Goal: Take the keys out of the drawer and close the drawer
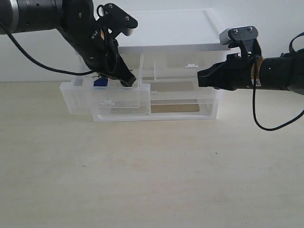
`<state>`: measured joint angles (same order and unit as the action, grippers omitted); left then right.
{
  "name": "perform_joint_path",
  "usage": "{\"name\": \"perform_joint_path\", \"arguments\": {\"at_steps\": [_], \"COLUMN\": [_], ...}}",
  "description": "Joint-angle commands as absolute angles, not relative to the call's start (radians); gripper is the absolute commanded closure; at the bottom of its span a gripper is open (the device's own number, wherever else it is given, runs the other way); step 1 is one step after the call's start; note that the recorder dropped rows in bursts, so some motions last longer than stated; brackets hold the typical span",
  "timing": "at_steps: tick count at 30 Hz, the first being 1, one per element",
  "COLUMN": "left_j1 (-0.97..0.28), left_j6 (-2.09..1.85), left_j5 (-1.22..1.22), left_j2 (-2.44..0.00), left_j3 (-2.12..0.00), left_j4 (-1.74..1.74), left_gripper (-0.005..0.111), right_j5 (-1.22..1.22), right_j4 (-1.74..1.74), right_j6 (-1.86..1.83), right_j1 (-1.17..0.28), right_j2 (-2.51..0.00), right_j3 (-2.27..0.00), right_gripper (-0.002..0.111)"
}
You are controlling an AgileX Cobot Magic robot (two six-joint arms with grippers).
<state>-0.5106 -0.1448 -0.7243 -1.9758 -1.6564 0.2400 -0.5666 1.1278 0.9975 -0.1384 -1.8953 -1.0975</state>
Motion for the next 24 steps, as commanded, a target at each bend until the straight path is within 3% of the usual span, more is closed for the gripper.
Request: {"name": "perform_joint_path", "arguments": {"at_steps": [1,11,15,18,21,23,24], "left_j1": [-0.509,-0.513,-0.51,-0.506,-0.506,-0.506,-0.504], "left_j6": [-0.156,-0.272,-0.146,-0.064,-0.059,-0.027,0.0], "left_j5": [-0.758,-0.809,-0.819,-0.813,-0.799,-0.79,-0.767], "left_j2": [-1.979,-1.886,-1.879,-1.894,-1.912,-1.926,-1.945], "left_j3": [-1.658,-1.656,-1.656,-1.656,-1.656,-1.658,-1.658], "left_j4": [0.225,0.071,0.072,0.094,0.088,0.085,0.093], "left_gripper": [0.102,0.102,0.1,0.08,0.044,0.033,0.036], "right_j5": [-0.493,-0.493,-0.493,-0.493,-0.493,-0.493,-0.493], "right_j4": [1.043,1.043,1.043,1.043,1.043,1.043,1.043], "right_j6": [0.996,0.996,0.996,0.996,0.996,0.996,0.996], "right_j1": [-0.12,-0.12,-0.12,-0.12,-0.12,-0.12,-0.12], "right_j2": [-1.896,-1.896,-1.896,-1.896,-1.896,-1.896,-1.896], "right_j3": [-1.118,-1.118,-1.118,-1.118,-1.118,-1.118,-1.118], "right_gripper": [0.108,0.108,0.108,0.108,0.108,0.108,0.108]}}
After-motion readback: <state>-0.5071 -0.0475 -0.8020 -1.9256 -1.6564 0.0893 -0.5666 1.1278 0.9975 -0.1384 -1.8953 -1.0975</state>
